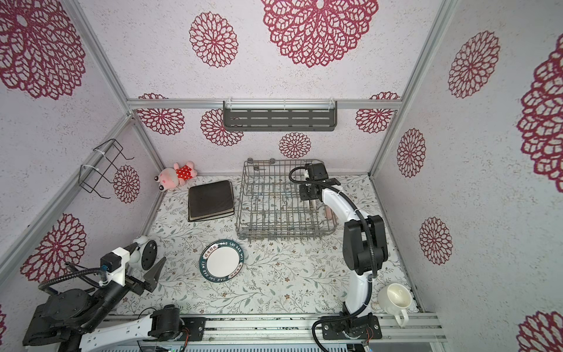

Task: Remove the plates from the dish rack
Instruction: 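Lower the right gripper onto the next plate rim and close it, then lift the orange-printed plate out of the rack toward the plate stack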

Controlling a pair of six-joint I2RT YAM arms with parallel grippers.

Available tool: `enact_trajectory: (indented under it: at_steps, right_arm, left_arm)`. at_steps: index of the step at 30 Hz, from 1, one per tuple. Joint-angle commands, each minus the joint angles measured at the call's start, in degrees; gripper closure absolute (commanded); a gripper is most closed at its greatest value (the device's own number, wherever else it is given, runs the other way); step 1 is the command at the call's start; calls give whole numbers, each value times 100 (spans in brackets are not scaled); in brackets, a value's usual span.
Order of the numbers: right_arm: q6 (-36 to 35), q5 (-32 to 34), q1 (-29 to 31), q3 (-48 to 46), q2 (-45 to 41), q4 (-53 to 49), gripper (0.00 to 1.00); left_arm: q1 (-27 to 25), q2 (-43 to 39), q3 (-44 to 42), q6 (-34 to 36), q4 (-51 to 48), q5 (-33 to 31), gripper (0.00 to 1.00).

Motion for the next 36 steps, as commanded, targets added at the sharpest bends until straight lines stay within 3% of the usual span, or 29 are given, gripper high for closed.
enact_trajectory:
  at_steps: [1, 10, 26, 33, 36]
  right_arm:
    - [-93, 26, -43, 39, -32, 169, 90]
    - [-233, -41, -133, 72, -225, 259, 97]
    - [-277, -563, -109, 388, -876, 242, 100]
    - [-318, -501, 8, 494, -1157, 30, 100]
    - [-717, -581, 312, 544, -1311, -23, 100]
  left_arm:
    - [-98, 100, 62, -131, -15, -102, 3]
    - [-121, 156, 44, -154, 29, -103, 2]
    - [-138, 68, 44, -35, 128, 12, 3]
    - [-139, 13, 78, -35, 122, 195, 3]
    - [-139, 13, 101, -35, 123, 257, 3]
